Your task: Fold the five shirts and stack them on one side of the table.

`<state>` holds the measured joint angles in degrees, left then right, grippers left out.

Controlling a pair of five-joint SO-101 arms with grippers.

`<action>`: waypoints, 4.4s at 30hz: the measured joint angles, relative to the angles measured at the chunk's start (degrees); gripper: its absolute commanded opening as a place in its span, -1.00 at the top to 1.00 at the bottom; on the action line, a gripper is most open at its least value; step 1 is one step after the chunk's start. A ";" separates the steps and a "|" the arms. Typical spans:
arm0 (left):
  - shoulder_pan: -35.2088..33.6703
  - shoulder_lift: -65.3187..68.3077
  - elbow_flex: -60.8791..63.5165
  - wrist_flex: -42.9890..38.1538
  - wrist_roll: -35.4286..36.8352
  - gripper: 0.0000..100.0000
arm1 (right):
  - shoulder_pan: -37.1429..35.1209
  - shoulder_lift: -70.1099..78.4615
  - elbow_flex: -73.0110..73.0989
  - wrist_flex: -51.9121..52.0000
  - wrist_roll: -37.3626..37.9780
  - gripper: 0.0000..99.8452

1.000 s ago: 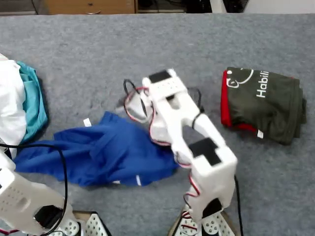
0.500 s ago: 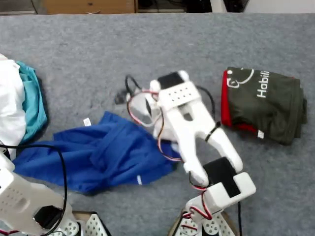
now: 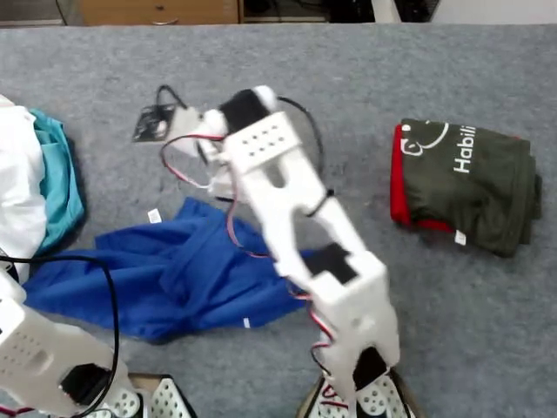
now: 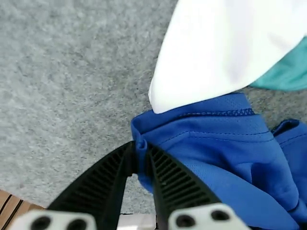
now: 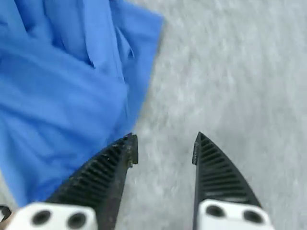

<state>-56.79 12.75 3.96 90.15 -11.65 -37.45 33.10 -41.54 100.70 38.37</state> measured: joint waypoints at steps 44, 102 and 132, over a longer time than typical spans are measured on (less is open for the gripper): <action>0.00 0.00 0.18 0.00 0.00 0.96 | -5.19 5.98 4.31 0.35 -1.93 0.96; -1.93 0.00 0.18 0.00 0.00 0.96 | -8.00 0.62 11.08 0.35 -10.29 0.49; -1.93 0.00 0.18 0.00 0.00 0.96 | -8.00 -11.60 20.40 0.35 -10.46 0.49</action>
<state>-58.73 12.75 4.13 90.15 -11.65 -45.45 21.49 -21.14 101.05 27.91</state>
